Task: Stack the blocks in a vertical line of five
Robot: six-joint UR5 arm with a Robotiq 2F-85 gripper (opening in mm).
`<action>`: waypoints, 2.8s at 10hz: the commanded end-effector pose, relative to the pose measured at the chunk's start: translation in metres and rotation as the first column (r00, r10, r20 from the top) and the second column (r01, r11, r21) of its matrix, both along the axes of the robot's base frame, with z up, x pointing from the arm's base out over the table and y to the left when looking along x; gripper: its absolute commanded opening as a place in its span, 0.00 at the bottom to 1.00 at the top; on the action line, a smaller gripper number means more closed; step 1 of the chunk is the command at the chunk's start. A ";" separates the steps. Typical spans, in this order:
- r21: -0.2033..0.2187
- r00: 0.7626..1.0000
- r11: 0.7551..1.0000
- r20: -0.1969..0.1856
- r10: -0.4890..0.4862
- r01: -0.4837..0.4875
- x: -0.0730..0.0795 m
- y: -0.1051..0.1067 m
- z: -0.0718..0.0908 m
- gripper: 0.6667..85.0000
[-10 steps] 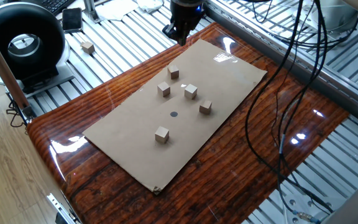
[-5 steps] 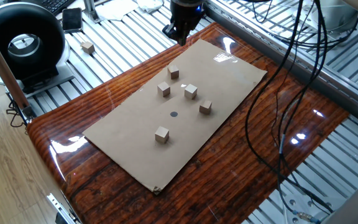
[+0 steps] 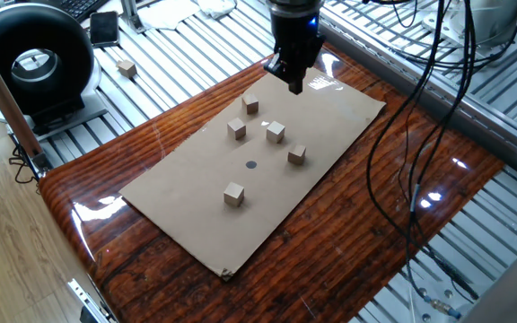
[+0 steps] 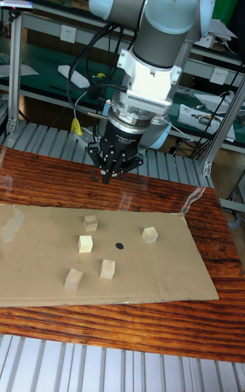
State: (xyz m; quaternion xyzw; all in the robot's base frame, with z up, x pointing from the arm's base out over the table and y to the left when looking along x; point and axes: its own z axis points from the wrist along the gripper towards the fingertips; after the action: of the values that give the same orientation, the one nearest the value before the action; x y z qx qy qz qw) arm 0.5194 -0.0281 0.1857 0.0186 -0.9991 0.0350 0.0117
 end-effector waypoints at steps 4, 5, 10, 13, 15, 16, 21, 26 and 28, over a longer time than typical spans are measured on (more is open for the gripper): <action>0.013 0.988 0.991 0.083 -0.131 0.130 0.006 -0.008 0.000 0.00; 0.059 0.988 0.988 0.055 -0.144 0.141 -0.014 -0.008 -0.005 0.00; 0.115 0.987 0.981 0.050 0.150 -0.155 -0.016 0.017 -0.046 0.32; 0.051 0.963 0.967 0.120 0.243 -0.250 0.008 0.007 -0.069 0.32; 0.047 0.930 0.929 0.065 0.363 -0.366 -0.019 -0.005 -0.091 0.35; 0.040 0.914 0.914 0.071 0.400 -0.403 -0.023 -0.008 -0.098 0.43; -0.005 0.888 0.891 0.082 0.452 -0.453 -0.031 -0.012 -0.115 0.57; -0.002 0.915 0.919 0.085 0.394 -0.395 -0.038 -0.008 -0.126 0.57; -0.030 0.900 0.909 0.135 0.415 -0.415 -0.023 -0.009 -0.127 0.58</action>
State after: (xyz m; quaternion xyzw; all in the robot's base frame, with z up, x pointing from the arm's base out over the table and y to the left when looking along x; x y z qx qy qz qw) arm 0.4866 -0.0389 0.0612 0.2311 -0.9712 0.0369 -0.0436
